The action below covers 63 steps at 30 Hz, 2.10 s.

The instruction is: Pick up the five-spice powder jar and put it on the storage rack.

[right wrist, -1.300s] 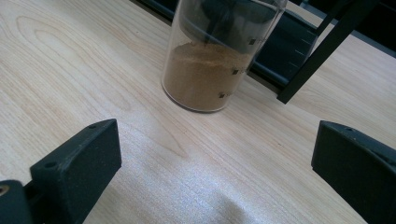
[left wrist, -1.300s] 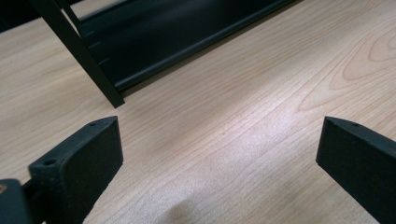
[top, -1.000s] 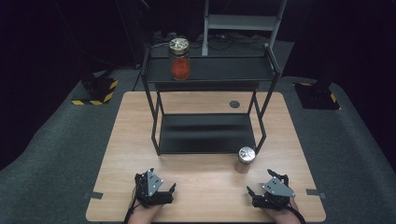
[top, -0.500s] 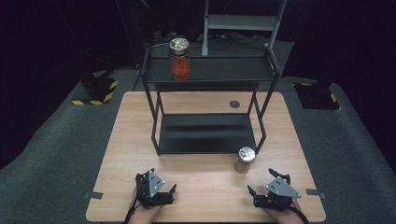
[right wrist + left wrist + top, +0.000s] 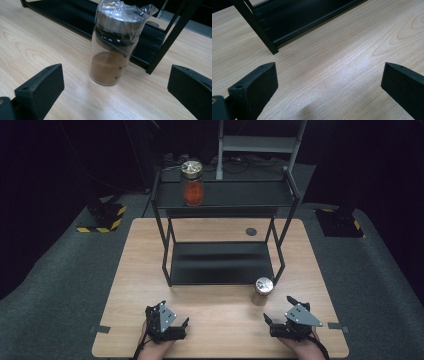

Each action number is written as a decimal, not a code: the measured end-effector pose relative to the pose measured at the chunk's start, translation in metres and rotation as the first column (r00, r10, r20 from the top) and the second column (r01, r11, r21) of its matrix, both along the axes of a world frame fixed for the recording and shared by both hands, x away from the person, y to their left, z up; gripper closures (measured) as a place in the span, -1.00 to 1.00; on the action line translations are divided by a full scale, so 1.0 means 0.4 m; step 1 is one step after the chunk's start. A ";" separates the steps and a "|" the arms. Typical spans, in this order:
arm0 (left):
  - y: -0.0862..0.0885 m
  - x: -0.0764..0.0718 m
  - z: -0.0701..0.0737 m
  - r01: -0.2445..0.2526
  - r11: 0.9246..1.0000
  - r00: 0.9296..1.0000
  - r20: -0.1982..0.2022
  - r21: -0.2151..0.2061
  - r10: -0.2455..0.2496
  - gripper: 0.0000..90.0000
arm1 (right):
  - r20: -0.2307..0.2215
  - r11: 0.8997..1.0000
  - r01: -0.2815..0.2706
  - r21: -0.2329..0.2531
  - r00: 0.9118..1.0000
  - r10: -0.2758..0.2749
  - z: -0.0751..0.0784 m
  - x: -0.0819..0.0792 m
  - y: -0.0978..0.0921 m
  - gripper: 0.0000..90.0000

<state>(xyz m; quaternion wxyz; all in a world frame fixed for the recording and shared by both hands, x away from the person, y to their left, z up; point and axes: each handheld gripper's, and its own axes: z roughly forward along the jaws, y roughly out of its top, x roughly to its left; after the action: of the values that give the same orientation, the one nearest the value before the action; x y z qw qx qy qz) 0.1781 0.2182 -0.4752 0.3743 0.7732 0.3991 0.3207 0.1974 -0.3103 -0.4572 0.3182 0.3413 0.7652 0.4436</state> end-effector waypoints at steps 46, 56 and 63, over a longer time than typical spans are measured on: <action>0.012 0.005 0.001 0.015 1.000 1.000 -0.007 -0.018 -0.015 -0.98 | -0.002 0.987 0.055 0.150 0.998 -0.055 -0.003 0.117 0.060 -0.93; 0.009 0.004 0.001 0.010 1.000 1.000 -0.006 -0.013 -0.010 -0.98 | -0.017 0.968 -0.003 0.249 1.000 0.008 -0.048 0.146 0.018 -0.43; 0.009 0.004 0.001 0.012 1.000 1.000 -0.005 -0.011 -0.012 -0.98 | 0.019 0.968 -0.024 0.250 1.000 0.020 -0.062 0.142 0.018 -0.32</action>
<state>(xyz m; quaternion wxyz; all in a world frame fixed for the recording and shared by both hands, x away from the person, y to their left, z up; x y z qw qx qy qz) 0.1795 0.2218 -0.4748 0.3795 0.7742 0.3972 0.3144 0.2542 -0.3031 -0.4818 0.2738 0.3668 0.7041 0.5429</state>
